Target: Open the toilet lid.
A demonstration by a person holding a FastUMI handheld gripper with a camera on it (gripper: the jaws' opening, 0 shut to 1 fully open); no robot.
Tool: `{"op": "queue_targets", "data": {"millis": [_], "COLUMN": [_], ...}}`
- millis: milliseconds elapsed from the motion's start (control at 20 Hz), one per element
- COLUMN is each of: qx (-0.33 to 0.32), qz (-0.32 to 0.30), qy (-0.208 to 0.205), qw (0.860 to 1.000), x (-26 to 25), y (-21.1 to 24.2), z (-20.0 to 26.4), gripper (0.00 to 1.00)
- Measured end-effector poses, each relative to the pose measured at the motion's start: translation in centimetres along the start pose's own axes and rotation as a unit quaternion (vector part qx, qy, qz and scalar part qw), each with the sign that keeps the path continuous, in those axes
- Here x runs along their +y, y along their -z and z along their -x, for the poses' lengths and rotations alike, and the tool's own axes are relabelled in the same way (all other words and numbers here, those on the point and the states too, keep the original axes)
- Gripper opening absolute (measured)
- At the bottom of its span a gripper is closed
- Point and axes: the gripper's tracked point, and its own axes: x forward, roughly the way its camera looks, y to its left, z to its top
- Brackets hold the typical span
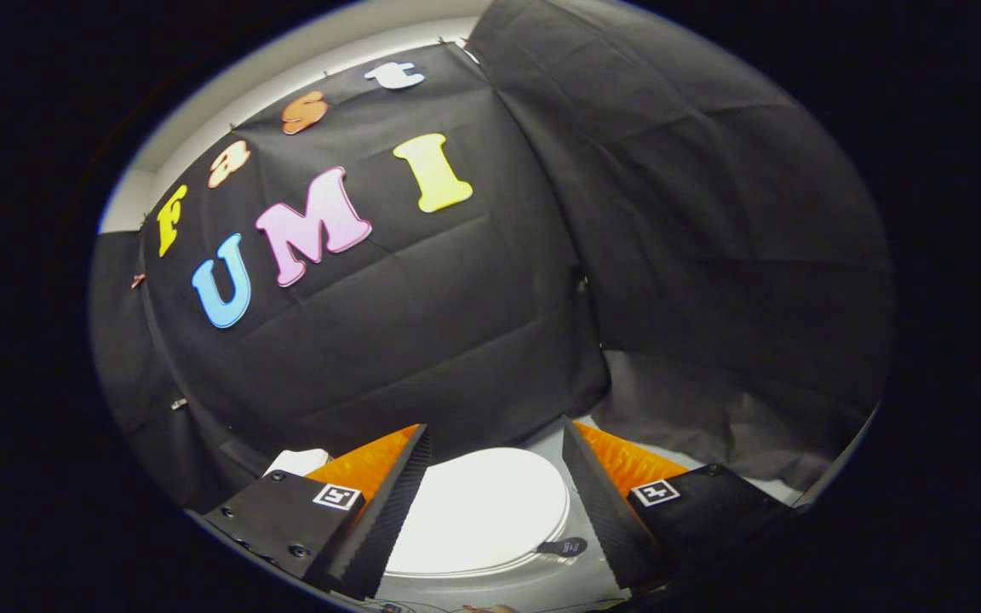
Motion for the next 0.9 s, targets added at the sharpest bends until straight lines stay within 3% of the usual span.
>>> {"op": "queue_targets", "data": {"millis": [500,900], "qx": [0.092,0.156], "qz": [-0.132,-0.262], "qy": [0.045,0.057], "qw": [0.986,0.951], "x": [-8.8,-11.8], "y": [11.2,18.9], "z": [-5.3,-6.8], "gripper": [0.98,0.97]}}
